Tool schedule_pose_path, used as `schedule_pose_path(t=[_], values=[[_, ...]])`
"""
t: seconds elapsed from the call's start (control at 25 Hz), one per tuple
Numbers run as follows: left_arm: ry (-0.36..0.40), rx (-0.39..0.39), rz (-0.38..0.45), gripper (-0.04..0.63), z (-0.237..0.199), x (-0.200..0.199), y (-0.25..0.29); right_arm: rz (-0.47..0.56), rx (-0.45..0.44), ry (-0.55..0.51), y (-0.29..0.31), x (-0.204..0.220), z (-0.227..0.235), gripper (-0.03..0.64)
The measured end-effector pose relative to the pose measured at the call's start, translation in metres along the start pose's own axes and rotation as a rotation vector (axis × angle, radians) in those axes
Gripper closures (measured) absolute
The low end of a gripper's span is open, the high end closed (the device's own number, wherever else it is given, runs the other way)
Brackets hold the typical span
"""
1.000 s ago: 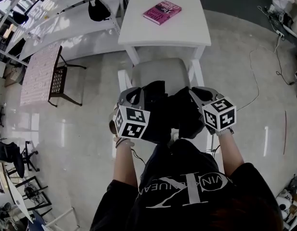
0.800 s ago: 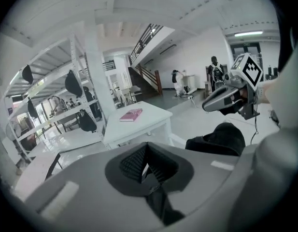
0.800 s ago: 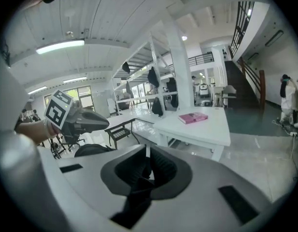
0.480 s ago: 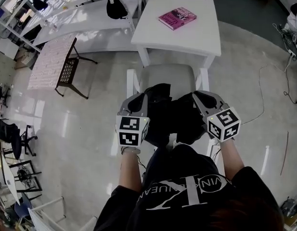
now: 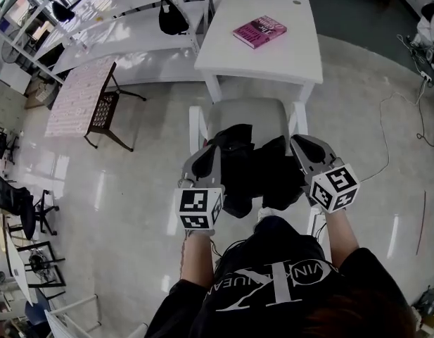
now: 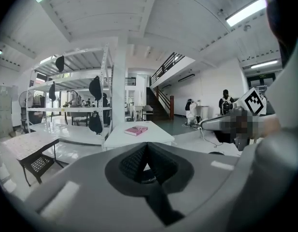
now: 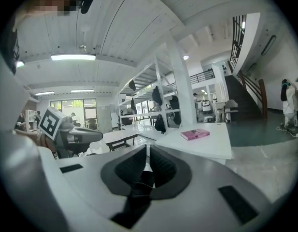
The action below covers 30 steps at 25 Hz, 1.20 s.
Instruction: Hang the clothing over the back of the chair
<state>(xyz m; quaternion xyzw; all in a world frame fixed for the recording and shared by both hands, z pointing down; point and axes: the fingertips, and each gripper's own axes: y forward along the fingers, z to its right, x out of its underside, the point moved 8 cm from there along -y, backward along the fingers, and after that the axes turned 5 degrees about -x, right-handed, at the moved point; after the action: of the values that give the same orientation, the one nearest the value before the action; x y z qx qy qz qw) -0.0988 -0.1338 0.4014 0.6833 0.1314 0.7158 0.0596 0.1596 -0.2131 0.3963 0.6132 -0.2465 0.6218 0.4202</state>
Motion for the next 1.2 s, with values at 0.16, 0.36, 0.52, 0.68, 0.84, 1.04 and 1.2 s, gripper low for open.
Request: schedule_pose_path(t=[0.16,0.36,0.52,0.68,0.84,1.04,1.2], values=[[-0.032,-0.026,0.039,0.584,0.000,0.007,-0.025,0.045,0.036,0.038,-0.017,0.003,-0.014,0.584],[-0.074,-0.049,0.067,0.584,-0.007,0.012,-0.054,0.066,0.078,0.017,-0.034,0.006,-0.043,0.584],[-0.065,-0.044,0.096,0.584,-0.003,0.012,-0.072,0.082,0.092,0.014,-0.048,0.010,-0.066,0.584],[-0.057,-0.022,0.102,0.584,0.008,0.015,-0.087,0.084,0.117,0.008,-0.067,0.015,-0.080,0.584],[-0.059,-0.031,0.109,0.584,0.008,0.020,-0.107,0.090,0.132,0.006,-0.079,0.017,-0.097,0.584],[-0.065,-0.037,0.128,0.584,0.013,0.019,-0.125,0.097,0.139,-0.008,-0.093,0.018,-0.111,0.584],[-0.058,-0.035,0.153,0.584,0.017,0.018,-0.134,0.111,0.139,-0.017,-0.100,0.020,-0.119,0.584]])
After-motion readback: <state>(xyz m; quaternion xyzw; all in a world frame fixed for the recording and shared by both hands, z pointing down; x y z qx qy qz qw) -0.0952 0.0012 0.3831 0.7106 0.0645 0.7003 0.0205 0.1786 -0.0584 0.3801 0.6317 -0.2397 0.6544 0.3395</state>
